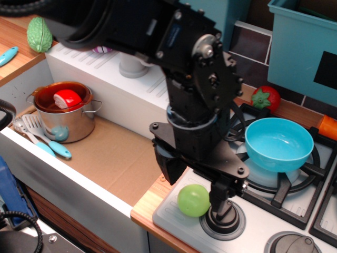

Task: Put pear in bowl

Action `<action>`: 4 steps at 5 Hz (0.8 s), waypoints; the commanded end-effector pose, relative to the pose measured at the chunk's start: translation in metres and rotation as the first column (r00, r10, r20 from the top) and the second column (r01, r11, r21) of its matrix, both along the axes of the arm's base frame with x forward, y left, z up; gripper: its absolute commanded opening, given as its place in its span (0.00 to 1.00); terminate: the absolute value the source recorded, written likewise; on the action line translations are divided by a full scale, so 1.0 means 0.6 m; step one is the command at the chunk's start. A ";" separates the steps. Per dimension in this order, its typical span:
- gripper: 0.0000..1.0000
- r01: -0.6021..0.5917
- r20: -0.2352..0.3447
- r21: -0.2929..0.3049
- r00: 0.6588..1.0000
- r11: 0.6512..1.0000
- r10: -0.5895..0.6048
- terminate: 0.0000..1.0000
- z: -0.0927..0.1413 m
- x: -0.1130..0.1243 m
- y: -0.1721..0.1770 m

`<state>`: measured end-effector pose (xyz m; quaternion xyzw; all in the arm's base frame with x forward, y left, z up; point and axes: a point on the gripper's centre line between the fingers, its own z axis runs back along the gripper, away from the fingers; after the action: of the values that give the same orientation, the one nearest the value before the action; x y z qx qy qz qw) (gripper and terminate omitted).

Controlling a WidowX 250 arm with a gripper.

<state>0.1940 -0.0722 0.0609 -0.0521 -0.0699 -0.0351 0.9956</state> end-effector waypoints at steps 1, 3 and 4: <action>1.00 -0.002 0.044 -0.027 0.999 1.000 0.004 0.00 -0.009 0.011 0.006; 1.00 -0.020 0.071 -0.041 0.997 0.999 0.023 0.00 -0.030 0.004 -0.001; 1.00 -0.020 0.085 -0.043 0.996 0.999 0.023 0.00 -0.042 0.000 -0.001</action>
<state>0.1912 -0.0703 0.0296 -0.0743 -0.1138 -0.0257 0.9904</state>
